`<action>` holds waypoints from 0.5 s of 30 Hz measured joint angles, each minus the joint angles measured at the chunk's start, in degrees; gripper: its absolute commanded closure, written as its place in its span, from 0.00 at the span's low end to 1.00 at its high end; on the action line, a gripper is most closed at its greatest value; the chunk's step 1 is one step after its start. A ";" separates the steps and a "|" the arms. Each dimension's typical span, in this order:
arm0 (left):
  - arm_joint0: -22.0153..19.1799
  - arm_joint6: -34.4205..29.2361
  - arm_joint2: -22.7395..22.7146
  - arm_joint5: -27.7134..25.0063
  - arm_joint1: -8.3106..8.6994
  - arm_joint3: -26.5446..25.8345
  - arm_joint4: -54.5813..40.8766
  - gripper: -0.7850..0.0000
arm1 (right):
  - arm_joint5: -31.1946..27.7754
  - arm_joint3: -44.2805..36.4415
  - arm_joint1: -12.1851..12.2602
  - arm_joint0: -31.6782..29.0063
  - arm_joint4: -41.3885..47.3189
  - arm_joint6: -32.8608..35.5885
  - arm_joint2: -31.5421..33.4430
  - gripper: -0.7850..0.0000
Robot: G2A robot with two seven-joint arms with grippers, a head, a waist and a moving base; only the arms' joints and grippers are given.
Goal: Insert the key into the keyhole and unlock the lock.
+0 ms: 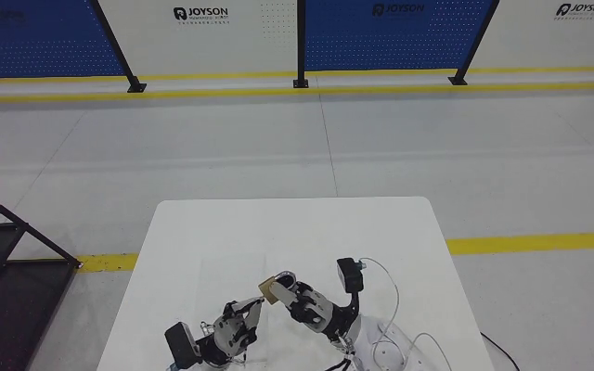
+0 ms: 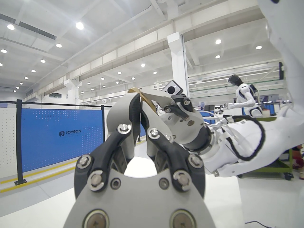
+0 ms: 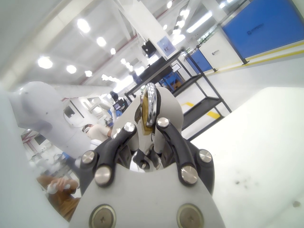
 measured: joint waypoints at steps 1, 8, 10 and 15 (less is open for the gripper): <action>-0.02 -0.03 -0.07 0.48 0.03 0.03 0.21 1.00 | 0.21 -0.10 0.04 -0.06 -0.09 0.08 0.04 1.00; 0.03 -0.45 -0.38 4.71 0.19 0.04 1.67 1.00 | 1.41 -0.63 0.22 -0.41 -0.79 0.35 0.03 1.00; -0.03 -0.69 -0.75 7.06 0.26 -0.17 2.83 1.00 | 1.76 -0.75 0.28 -0.46 -0.91 0.53 0.01 1.00; -0.24 -0.67 -1.18 12.32 0.34 -0.24 5.60 1.00 | 2.76 -1.09 0.45 -0.75 -1.13 0.82 0.07 1.00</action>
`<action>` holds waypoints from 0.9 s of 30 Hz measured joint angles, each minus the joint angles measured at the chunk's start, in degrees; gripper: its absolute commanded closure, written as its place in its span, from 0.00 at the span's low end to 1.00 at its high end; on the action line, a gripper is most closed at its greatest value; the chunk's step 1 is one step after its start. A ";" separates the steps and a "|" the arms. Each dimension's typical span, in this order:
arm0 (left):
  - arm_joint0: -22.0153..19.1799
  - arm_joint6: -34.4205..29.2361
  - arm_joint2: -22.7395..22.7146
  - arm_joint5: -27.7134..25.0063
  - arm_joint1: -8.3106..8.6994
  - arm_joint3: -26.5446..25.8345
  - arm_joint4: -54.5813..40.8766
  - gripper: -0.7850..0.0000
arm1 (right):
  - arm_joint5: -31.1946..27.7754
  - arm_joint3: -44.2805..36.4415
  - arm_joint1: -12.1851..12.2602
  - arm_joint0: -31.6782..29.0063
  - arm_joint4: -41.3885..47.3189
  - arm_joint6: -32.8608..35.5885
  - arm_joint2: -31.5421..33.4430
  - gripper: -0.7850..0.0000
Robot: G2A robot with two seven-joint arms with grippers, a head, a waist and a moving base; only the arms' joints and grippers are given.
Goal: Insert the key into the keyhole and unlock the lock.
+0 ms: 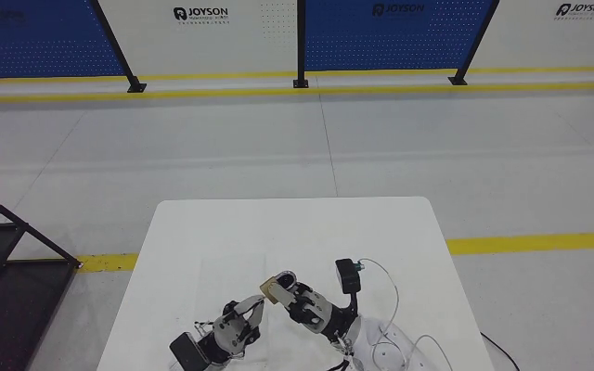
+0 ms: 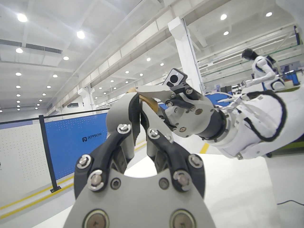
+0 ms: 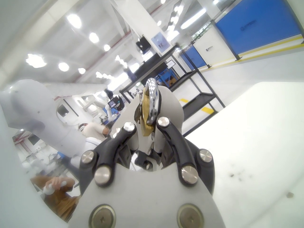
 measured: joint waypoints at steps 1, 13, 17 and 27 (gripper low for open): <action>-0.07 0.02 -0.10 1.24 0.01 0.06 0.62 1.00 | 0.18 -0.06 0.03 -0.06 0.00 0.04 0.01 1.00; -0.87 -0.31 -1.26 12.10 0.05 0.49 4.87 1.00 | 0.87 -0.45 0.32 -0.34 0.10 -0.09 0.01 1.00; -0.76 -0.20 -1.11 12.22 0.09 0.28 4.82 1.00 | 0.91 -0.46 0.40 -0.35 0.25 -0.19 0.01 1.00; 1.27 -1.28 -0.39 0.49 0.35 -2.17 -4.66 0.00 | 3.16 0.22 0.43 -0.05 -1.10 -3.91 1.61 1.00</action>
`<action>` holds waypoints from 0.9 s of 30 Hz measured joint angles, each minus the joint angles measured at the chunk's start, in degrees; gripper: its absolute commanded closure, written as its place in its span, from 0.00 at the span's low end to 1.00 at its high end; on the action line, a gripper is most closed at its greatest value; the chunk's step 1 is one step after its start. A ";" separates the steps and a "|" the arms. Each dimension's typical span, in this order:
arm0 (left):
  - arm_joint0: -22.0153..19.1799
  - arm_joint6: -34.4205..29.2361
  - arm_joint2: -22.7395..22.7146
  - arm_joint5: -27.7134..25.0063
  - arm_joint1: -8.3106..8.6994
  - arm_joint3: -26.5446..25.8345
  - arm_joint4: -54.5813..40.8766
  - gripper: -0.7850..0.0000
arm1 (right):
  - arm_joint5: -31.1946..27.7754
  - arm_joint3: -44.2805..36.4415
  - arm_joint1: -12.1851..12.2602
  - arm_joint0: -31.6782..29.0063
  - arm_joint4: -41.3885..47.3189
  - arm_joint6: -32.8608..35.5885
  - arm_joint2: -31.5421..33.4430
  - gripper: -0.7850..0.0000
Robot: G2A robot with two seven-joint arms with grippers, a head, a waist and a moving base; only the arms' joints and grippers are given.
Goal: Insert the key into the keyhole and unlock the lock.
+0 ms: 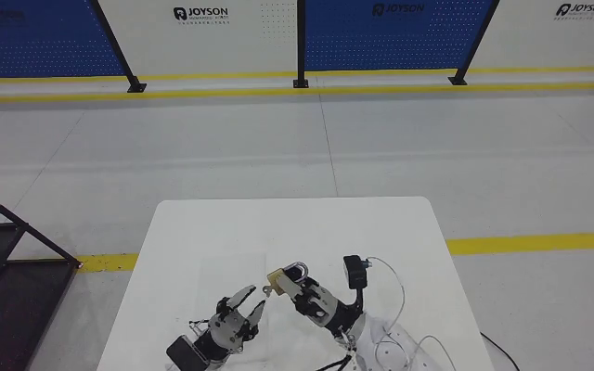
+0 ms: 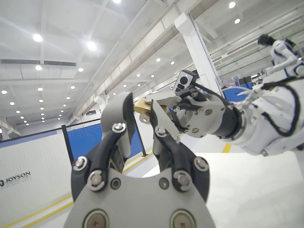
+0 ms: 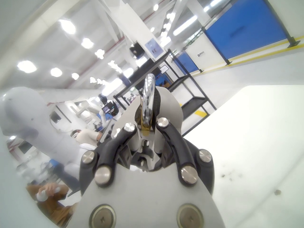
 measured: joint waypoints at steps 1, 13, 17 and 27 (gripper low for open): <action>0.52 -0.83 -0.16 -2.62 0.12 -0.49 -1.84 0.00 | 0.66 0.39 -0.04 0.20 0.01 -0.15 0.03 1.00; 12.39 -39.93 -17.98 -38.37 4.77 -8.08 -41.71 0.00 | 19.70 15.19 -2.75 14.54 11.03 23.63 -9.48 1.00; 14.48 -55.19 -23.51 -39.01 6.08 -9.40 -55.28 0.00 | 24.86 20.72 -4.89 19.95 11.48 30.07 -15.40 1.00; 16.20 -65.32 -26.68 -37.77 6.82 -10.90 -63.16 0.00 | 29.18 31.55 -10.25 27.29 11.84 31.74 -25.16 0.38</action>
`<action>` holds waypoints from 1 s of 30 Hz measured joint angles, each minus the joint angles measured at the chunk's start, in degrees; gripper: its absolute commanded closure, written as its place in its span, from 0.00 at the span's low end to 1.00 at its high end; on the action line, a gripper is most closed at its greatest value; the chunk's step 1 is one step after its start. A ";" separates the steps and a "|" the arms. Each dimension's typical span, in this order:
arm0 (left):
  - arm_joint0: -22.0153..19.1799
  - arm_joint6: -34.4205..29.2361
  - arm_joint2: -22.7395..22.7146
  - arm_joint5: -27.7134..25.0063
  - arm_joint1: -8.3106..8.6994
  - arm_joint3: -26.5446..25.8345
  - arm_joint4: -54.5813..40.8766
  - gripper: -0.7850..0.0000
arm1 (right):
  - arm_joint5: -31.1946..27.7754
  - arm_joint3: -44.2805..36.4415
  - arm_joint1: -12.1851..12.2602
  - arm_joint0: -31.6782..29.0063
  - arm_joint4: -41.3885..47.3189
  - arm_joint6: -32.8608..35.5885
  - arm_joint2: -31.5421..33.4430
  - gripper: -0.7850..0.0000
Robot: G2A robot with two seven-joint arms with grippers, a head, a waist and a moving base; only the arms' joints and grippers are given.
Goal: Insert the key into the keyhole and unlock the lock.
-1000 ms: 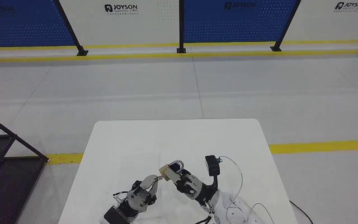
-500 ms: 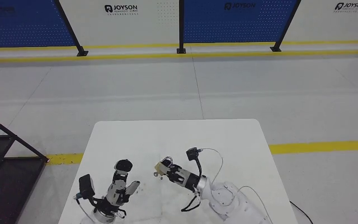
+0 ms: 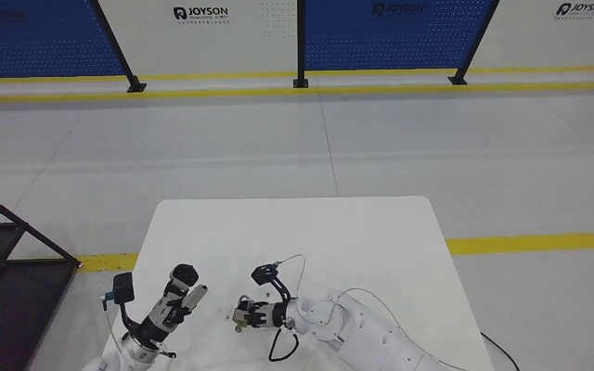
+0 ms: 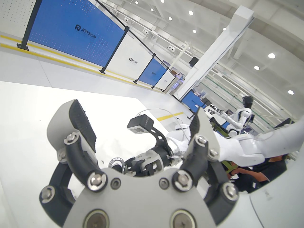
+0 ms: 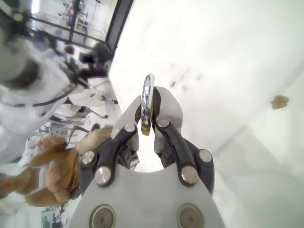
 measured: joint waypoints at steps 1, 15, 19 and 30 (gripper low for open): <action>0.00 0.00 0.00 0.00 0.00 0.00 0.00 0.00 | 0.22 0.75 -0.37 0.38 -0.16 0.05 -0.53 0.07; 0.00 -0.02 0.00 0.00 0.00 0.00 -0.01 0.00 | -1.84 0.80 -0.83 0.50 -4.06 -2.95 -0.20 0.00; 0.00 -0.02 0.00 0.00 0.00 0.00 -0.01 0.00 | -3.14 -2.97 0.77 -1.75 -6.36 -5.00 2.36 0.00; 0.00 -0.02 0.00 0.00 0.00 0.00 -0.01 0.00 | -12.42 -23.24 8.75 -17.86 -14.53 -10.44 17.88 0.00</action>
